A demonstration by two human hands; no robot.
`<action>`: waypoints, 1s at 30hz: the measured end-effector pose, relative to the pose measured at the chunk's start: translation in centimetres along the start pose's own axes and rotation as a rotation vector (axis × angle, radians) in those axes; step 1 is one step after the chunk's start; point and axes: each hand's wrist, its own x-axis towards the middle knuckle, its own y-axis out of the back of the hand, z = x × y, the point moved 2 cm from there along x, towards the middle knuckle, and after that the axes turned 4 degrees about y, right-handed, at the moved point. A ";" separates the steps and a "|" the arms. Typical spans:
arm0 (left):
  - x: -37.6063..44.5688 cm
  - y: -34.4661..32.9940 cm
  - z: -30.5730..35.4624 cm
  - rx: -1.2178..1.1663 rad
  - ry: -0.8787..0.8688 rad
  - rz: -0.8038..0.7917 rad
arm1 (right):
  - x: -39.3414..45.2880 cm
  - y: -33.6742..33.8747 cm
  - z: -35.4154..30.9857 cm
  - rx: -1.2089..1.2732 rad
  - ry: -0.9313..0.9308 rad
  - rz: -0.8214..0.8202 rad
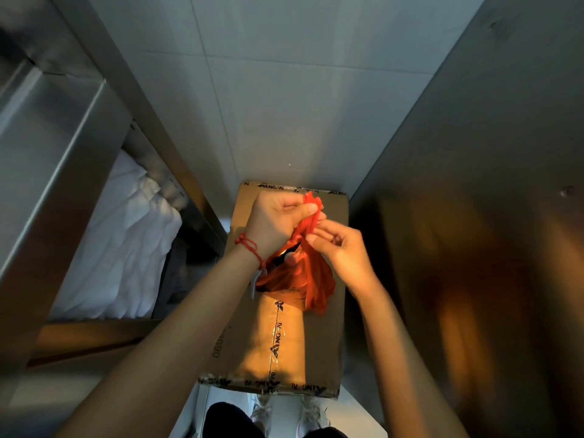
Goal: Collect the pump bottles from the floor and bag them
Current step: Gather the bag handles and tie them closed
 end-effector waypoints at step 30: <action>-19.0 2.1 0.4 0.512 -0.150 0.446 | -13.2 -1.6 -5.7 -0.029 -0.085 0.103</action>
